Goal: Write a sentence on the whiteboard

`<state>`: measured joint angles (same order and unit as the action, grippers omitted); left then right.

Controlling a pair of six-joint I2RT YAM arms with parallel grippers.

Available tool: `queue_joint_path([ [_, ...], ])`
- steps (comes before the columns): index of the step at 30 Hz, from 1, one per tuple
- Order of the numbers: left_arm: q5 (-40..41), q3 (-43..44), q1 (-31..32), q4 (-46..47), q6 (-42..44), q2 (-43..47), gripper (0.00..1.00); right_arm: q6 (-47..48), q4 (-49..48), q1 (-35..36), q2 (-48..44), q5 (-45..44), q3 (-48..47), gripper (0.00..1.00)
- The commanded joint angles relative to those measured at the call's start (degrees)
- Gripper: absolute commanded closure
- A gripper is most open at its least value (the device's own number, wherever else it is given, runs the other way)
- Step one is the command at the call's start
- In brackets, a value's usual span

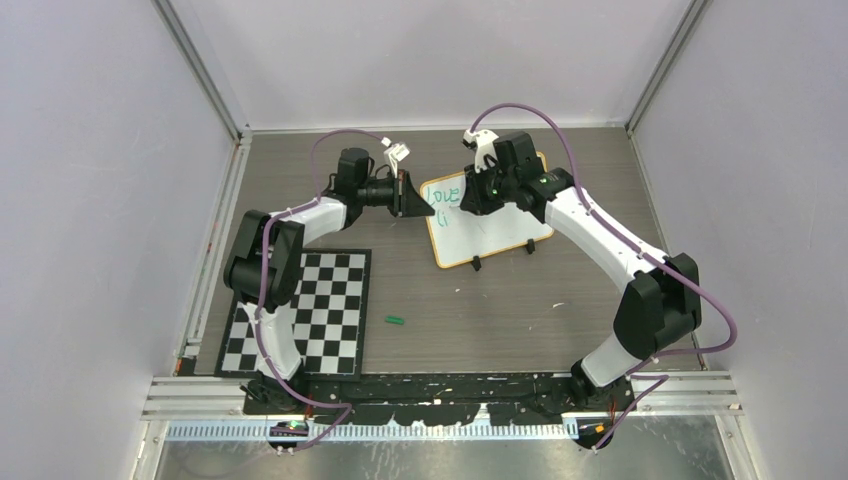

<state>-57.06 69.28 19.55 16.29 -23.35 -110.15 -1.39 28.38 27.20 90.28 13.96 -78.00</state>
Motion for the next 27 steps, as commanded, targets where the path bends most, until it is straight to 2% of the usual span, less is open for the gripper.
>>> queue_joint_path([
  [1, -0.6, -0.4, 0.4, 0.9, 0.3, 1.8, 1.0, 0.5, -1.1, 0.0, -1.1, -1.4, -0.8, 1.0],
  [15, -0.6, -0.5, 0.4, 1.1, 0.5, 1.6, 1.0, 0.6, -1.0, 0.0, 1.7, -1.2, -1.6, 1.0],
  [27, -0.6, -0.5, 0.4, 1.1, 0.6, 1.5, 1.0, 1.1, -0.7, 0.0, 0.2, -1.1, 3.0, 1.0],
])
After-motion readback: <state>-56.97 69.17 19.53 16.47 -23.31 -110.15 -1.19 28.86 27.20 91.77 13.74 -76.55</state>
